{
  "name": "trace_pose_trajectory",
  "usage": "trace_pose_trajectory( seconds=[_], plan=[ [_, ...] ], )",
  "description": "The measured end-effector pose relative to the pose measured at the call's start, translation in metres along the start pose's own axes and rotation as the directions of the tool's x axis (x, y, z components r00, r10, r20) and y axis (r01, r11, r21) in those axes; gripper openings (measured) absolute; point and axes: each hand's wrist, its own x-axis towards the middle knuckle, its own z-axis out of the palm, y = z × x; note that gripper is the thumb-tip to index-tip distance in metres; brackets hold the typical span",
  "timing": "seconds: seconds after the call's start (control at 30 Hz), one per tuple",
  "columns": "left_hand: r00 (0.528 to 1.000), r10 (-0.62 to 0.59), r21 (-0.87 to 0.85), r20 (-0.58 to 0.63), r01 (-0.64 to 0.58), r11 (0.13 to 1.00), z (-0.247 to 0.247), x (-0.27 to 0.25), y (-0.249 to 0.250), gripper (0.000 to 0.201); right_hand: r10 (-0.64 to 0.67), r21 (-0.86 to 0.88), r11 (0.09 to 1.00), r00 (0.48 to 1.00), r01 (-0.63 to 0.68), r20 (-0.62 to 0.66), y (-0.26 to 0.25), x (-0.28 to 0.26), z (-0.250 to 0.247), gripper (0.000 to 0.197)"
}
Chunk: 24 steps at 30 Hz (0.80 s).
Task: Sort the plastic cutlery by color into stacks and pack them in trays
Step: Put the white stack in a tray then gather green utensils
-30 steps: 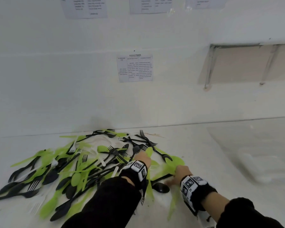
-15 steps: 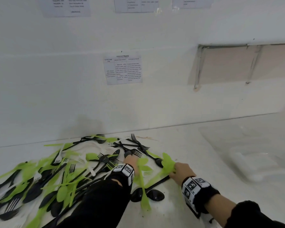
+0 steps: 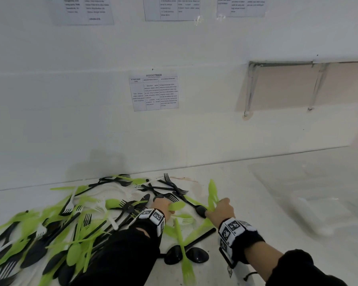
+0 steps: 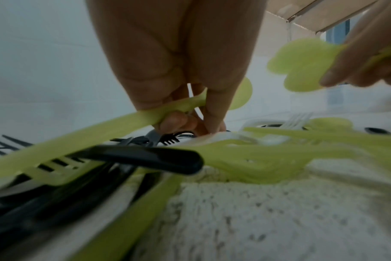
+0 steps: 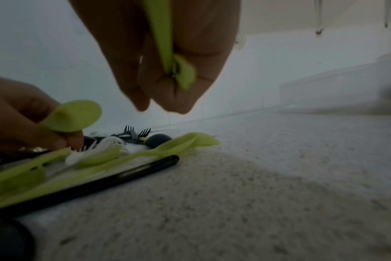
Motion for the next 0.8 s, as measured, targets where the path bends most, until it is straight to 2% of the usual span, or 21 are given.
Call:
trace_pose_trajectory(
  seconds=[0.07, 0.1, 0.2, 0.3, 0.43, 0.63, 0.73, 0.8],
  plan=[
    [1.000, 0.011, 0.005, 0.008, -0.011, 1.000, -0.002, 0.000, -0.001, 0.031, -0.004, -0.196, 0.980, 0.995, 0.023, 0.097, -0.004, 0.002, 0.006, 0.035],
    [1.000, 0.013, -0.003, 0.024, -0.013, 1.000, -0.002, 0.001, -0.001, 0.032, 0.009, -0.232, 0.973, 0.994, 0.016, 0.107, -0.005, 0.003, 0.008, 0.036],
    [0.997, 0.022, 0.019, 0.071, -0.024, 1.000, -0.001, 0.000, -0.002, 0.036, 0.005, -0.235, 0.972, 0.997, 0.014, 0.077, -0.004, 0.009, 0.020, 0.064],
    [0.996, 0.044, 0.016, 0.082, -0.046, 0.999, -0.002, -0.001, -0.004, 0.038, 0.012, -0.204, 0.979, 0.999, -0.002, 0.049, -0.005, 0.012, 0.026, 0.072],
    [0.995, 0.023, -0.055, 0.095, -0.018, 0.998, -0.007, -0.001, 0.000, 0.020, 0.049, -0.170, 0.985, 0.998, -0.043, 0.036, -0.012, 0.017, 0.025, 0.065],
    [0.995, 0.003, 0.011, 0.096, -0.004, 1.000, -0.005, 0.000, 0.005, 0.015, 0.024, -0.054, 0.998, 1.000, -0.024, -0.008, -0.018, 0.022, 0.009, 0.055],
    [0.999, 0.009, 0.017, 0.050, -0.010, 1.000, -0.001, 0.005, 0.005, 0.040, -0.065, -0.151, 0.987, 0.997, 0.056, -0.053, -0.014, 0.024, -0.001, 0.037],
    [1.000, -0.004, 0.028, 0.002, 0.004, 1.000, -0.004, 0.007, 0.006, 0.042, -0.122, -0.222, 0.970, 0.990, 0.102, -0.075, -0.013, 0.025, -0.006, 0.028]
  ],
)
